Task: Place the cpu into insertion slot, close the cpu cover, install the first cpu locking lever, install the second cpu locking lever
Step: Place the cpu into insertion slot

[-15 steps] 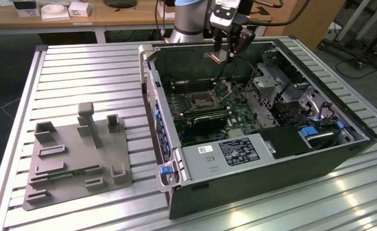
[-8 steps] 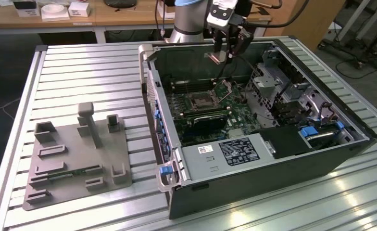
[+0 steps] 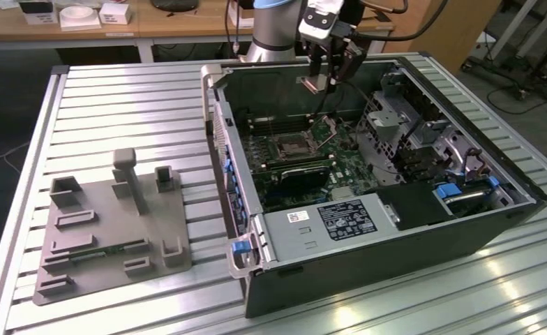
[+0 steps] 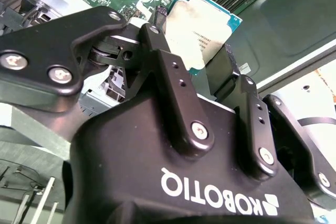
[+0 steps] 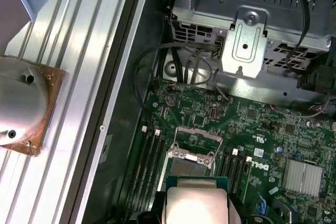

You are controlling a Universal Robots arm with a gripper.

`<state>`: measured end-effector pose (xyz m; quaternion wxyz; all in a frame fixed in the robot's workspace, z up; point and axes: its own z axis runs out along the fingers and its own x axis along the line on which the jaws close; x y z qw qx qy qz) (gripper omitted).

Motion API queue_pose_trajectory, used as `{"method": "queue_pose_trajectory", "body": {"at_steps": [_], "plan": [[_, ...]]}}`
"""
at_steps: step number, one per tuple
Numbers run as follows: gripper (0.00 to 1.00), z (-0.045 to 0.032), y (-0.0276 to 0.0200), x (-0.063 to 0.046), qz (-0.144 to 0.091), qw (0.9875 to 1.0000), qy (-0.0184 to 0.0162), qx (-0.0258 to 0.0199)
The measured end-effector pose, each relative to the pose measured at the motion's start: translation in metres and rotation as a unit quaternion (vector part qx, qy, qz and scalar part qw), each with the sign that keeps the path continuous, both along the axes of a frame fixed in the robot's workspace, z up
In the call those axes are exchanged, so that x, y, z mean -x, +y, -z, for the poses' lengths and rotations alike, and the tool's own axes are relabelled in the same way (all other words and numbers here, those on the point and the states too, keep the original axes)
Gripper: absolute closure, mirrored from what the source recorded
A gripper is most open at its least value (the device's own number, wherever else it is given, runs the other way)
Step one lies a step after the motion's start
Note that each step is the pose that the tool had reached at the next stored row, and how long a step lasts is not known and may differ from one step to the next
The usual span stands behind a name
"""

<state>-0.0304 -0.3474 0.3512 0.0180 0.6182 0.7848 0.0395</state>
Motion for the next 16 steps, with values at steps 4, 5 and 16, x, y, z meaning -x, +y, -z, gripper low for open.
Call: {"method": "queue_pose_trajectory", "body": {"at_steps": [4, 5, 16], "plan": [[0.46, 0.0001, 0.0000, 0.0000, 0.000, 1.0000, 0.0001, 0.0000], [0.46, 0.0001, 0.0000, 0.0000, 0.000, 1.0000, 0.0002, 0.0000], [0.46, 0.0078, 0.0004, 0.0000, 0.026, 0.9997, 0.0002, 0.0000]]}}
